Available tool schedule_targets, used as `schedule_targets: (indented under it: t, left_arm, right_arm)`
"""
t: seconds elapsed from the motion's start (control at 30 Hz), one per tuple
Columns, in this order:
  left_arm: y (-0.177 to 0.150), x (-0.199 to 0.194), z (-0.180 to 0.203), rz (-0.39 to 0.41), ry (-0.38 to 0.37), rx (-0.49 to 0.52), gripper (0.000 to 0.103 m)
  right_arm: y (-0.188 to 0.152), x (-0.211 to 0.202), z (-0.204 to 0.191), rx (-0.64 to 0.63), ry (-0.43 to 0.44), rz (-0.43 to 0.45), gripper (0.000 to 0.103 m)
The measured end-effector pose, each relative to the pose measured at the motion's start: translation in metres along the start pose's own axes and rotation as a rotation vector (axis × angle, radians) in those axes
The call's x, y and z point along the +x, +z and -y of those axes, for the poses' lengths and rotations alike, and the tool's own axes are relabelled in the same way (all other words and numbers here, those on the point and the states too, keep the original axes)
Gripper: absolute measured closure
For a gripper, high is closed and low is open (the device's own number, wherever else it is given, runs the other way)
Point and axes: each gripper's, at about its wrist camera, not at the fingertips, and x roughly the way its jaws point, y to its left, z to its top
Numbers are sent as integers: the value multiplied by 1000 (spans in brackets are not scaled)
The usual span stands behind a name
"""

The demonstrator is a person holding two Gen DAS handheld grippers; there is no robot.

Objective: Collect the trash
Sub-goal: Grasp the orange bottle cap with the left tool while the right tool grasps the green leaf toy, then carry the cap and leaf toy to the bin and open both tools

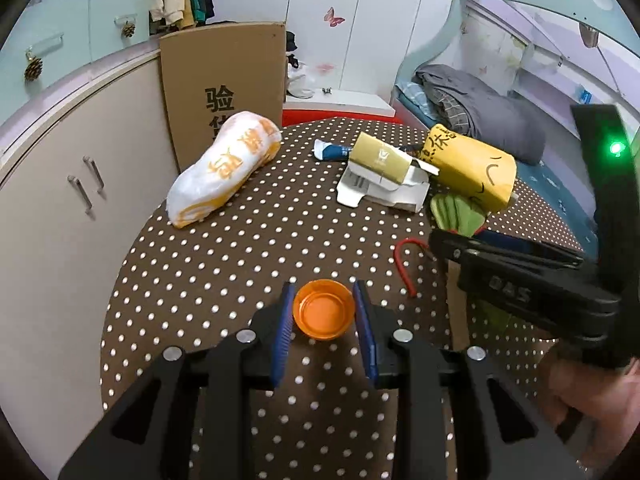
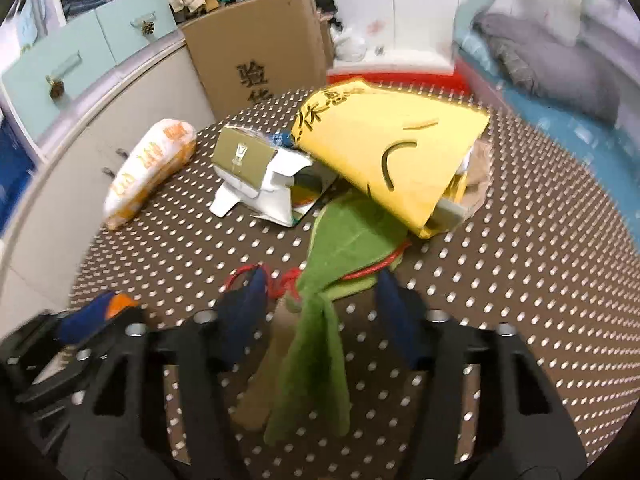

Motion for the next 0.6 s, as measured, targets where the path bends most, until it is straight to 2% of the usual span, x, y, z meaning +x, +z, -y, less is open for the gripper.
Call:
schedule_targets:
  t: [0.07, 0.1, 0.3, 0.6]
  left_arm:
    - [-1, -3, 0, -1, -2, -3, 74]
    - [-3, -6, 1, 0, -5, -2, 74]
    - [-1, -13, 18, 13, -37, 18, 74]
    - [2, -29, 70, 32, -105, 81, 74]
  right_arm:
    - [-4, -4, 5, 8, 19, 3, 80]
    - [-8, -8, 10, 15, 48, -2, 82]
    - [-35, -40, 49, 66, 170, -14, 84]
    - [-52, -100, 106, 131, 195, 46, 84]
